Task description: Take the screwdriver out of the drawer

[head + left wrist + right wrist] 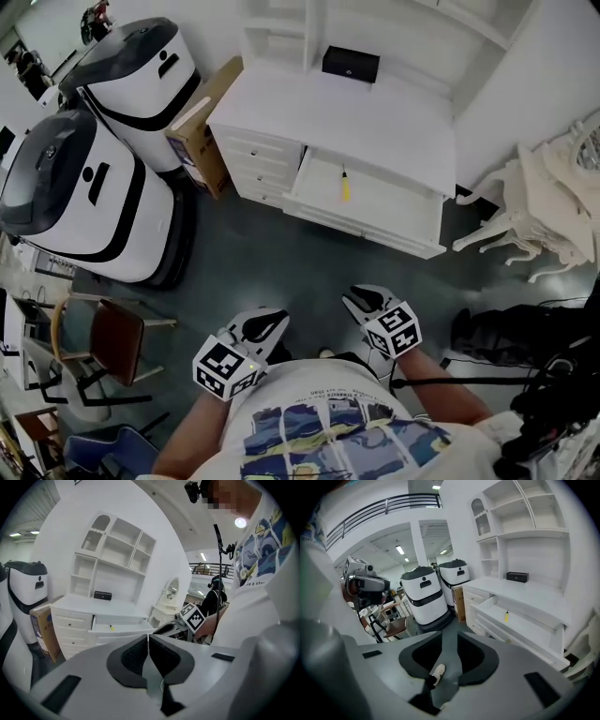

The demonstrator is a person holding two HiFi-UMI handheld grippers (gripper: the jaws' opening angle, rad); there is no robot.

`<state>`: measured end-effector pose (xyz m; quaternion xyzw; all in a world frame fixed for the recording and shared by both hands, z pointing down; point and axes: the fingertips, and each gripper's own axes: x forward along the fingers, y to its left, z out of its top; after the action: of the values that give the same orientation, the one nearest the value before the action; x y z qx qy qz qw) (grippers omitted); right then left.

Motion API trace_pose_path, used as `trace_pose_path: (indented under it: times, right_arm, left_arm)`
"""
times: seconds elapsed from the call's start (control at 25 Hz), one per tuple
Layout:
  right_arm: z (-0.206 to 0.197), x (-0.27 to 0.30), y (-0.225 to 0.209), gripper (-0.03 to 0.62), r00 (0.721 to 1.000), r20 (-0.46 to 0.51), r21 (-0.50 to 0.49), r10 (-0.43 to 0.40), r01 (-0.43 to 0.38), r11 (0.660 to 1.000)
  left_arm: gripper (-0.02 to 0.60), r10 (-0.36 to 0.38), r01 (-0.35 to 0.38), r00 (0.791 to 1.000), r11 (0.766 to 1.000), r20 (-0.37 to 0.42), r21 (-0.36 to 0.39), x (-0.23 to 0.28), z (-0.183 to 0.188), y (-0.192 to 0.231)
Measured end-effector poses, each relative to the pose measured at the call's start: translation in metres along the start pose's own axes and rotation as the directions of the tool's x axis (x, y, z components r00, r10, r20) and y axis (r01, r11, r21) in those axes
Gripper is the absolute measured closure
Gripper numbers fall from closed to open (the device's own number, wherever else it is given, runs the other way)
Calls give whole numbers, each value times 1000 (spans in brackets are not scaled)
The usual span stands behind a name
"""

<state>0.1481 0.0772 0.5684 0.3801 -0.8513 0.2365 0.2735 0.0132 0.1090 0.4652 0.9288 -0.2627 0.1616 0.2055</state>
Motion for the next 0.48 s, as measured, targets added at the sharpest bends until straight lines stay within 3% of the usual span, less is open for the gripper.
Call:
trace_pose_path:
  times: [0.24, 0.48]
  right_arm:
    - [44, 41, -21, 482, 992, 11, 77, -129, 128, 989]
    - [62, 69, -60, 482, 979, -13, 135, -205, 205, 969]
  left_arm:
    - [568, -115, 116, 993, 992, -25, 48, -15, 17, 63]
    - [568, -125, 125, 991, 992, -41, -16, -15, 16, 118]
